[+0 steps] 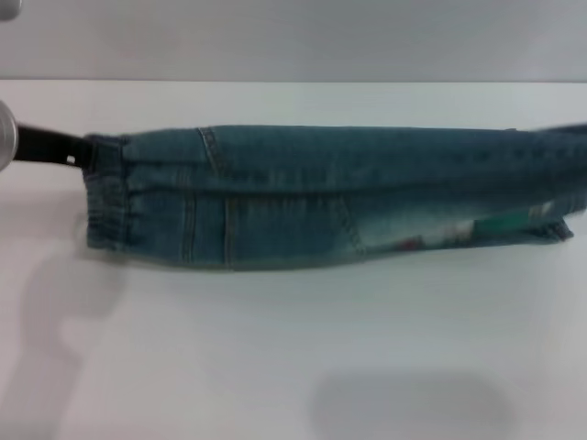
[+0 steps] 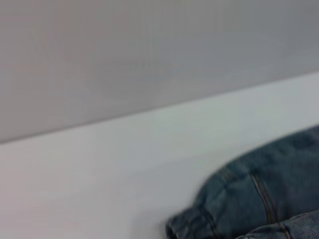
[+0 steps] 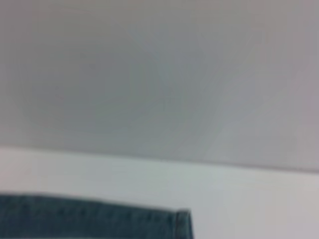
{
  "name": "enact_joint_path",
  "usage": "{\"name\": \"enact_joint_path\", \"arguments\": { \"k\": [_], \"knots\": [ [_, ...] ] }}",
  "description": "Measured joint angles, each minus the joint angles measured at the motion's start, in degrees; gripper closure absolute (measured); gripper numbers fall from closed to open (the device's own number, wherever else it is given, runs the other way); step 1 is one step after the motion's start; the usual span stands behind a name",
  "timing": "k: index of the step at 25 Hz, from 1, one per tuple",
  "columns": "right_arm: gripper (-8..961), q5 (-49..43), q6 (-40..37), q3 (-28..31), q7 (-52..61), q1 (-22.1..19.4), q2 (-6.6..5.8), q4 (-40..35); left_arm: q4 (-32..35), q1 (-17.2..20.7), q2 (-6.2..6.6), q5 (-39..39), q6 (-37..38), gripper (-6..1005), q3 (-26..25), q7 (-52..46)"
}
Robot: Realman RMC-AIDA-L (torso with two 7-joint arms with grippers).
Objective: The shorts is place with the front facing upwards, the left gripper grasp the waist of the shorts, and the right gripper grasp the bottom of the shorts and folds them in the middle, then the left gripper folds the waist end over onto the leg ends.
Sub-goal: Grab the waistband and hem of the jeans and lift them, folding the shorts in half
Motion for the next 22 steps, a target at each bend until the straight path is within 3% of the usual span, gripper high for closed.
{"name": "enact_joint_path", "arguments": {
  "k": [5, 10, 22],
  "knots": [
    [954, 0.25, -11.67, -1.28, -0.06, -0.95, 0.14, -5.46, 2.32, -0.09, -0.04, 0.01, 4.87, 969, 0.56, -0.72],
    [953, 0.39, -17.67, -4.10, 0.03, -0.16, 0.02, -10.72, 4.46, -0.67, -0.11, -0.09, 7.37, 970, 1.32, -0.79],
    [908, 0.83, -22.02, -5.38, -2.50, 0.65, -0.21, -15.44, 7.16, -2.78, -0.04, -1.09, 9.92, 973, 1.43, -0.81]
  ]
}}
